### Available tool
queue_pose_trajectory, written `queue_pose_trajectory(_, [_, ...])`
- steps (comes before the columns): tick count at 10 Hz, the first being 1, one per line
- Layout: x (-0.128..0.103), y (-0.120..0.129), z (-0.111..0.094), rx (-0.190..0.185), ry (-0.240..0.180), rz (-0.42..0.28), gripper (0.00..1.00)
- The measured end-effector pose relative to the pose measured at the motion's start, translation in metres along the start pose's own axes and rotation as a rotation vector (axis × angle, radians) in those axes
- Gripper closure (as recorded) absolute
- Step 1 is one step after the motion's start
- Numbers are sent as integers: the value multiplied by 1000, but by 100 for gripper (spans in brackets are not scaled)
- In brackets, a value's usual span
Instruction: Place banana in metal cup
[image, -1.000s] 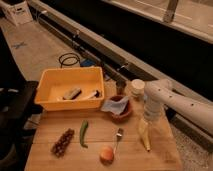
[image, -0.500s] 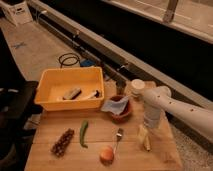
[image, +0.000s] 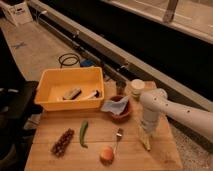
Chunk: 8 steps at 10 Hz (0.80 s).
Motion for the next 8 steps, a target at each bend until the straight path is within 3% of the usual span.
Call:
queue_pose_trajectory(1, [-1, 1, -2, 2, 3, -5, 89])
queue_pose_trajectory(3, [2, 0, 2, 4, 10, 8, 100])
queue_pose_trajectory(8, [0, -5, 6, 10, -5, 30, 100])
